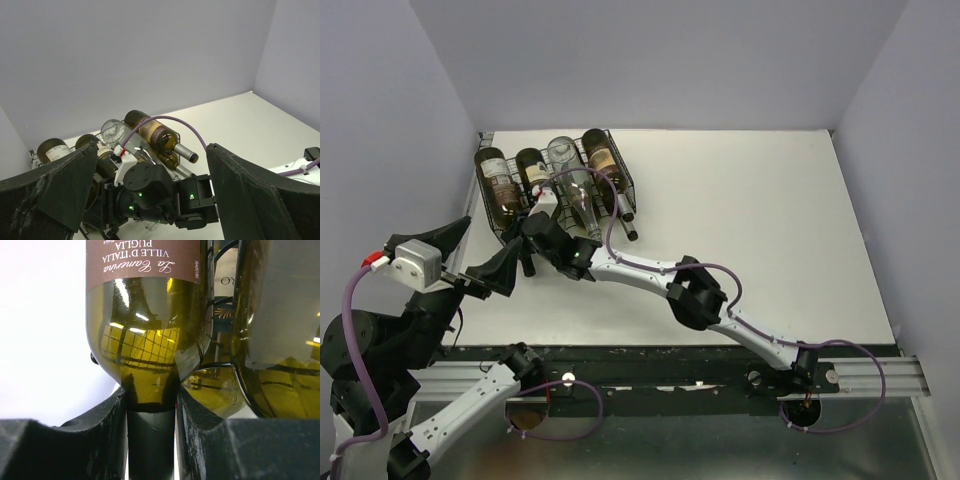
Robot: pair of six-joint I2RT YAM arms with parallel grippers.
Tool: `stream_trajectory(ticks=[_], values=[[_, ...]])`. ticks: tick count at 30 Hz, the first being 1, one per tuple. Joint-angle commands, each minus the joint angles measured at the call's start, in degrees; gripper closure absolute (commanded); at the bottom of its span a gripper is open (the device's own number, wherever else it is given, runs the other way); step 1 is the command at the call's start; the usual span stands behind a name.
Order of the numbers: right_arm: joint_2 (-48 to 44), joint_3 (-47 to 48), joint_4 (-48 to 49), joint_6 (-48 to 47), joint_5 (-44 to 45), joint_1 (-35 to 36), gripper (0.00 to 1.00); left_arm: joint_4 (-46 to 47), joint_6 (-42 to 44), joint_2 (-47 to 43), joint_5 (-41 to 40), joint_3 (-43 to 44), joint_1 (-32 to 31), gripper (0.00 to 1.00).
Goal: Put the wine bottle on the wine rack
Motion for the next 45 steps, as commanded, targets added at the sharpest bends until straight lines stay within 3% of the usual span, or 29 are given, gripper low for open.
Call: stream_trajectory(ticks=[1,19,29,45], values=[[-4.02,-3.14,0.58,-0.04,0.30,-0.12,0.77,-0.69,0.48,-0.82,-1.80,-0.29,-0.20,0.01],[-7.45,-4.03,-2.23,6.20,-1.19,0.06,0.77,-0.42,0.22,-0.91,-2.33,-1.00,-0.20,0.01],[-7.28,-4.29,-3.64,7.25,0.38,0.06,0.44,-0.77,-0.13,-1.44,-3.30,-1.26,-0.20,0.01],[-10.26,-5.09,-7.86,7.34,5.23,-0.03,0.16,-1.30,-0.13,-1.18,-4.00,-1.52,-0.11,0.01]])
